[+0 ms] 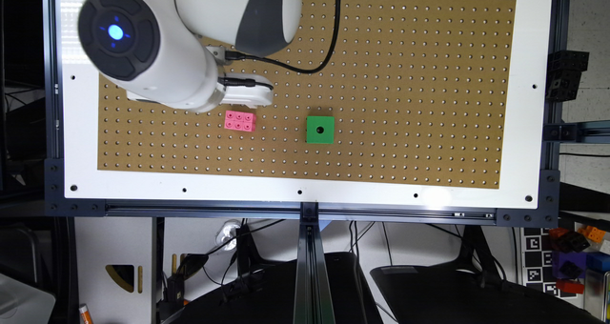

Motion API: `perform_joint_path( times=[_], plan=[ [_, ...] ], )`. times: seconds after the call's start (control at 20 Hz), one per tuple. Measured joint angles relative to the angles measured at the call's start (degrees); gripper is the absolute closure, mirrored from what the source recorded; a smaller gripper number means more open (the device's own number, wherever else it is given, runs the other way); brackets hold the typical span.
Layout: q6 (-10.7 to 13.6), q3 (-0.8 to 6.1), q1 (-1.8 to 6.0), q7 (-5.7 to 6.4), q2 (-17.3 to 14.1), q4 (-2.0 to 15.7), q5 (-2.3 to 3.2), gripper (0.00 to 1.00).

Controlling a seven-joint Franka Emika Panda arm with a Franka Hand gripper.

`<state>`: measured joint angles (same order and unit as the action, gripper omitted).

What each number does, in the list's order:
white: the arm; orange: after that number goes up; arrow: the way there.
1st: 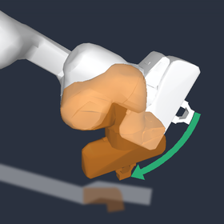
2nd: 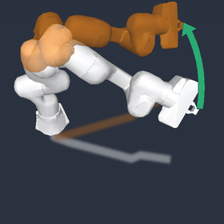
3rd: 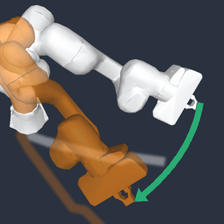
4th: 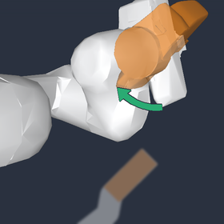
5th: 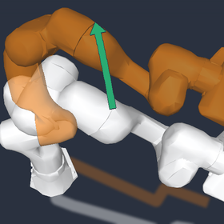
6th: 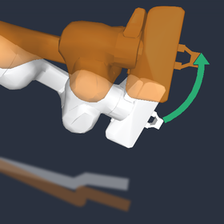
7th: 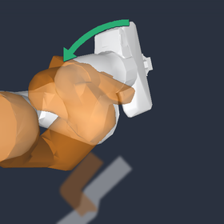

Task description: Pick up pink block.

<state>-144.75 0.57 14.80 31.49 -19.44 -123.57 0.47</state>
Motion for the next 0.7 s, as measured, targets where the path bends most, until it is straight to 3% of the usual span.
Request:
perform_joint_path(
  times=[0.15, 0.35, 0.55, 0.7],
  plan=[
    [0.04, 0.51, -0.01, 0.08, -0.01, 1.04, -0.02, 0.00],
    [-0.01, 0.54, -0.01, 0.08, -0.39, 1.37, -0.02, 0.00],
    [-4.35, 0.55, 0.00, 0.08, -5.53, 1.76, -0.02, 0.00],
    [-5.30, 0.55, 0.00, 0.08, -7.71, 3.08, -0.02, 0.00]
  ],
)
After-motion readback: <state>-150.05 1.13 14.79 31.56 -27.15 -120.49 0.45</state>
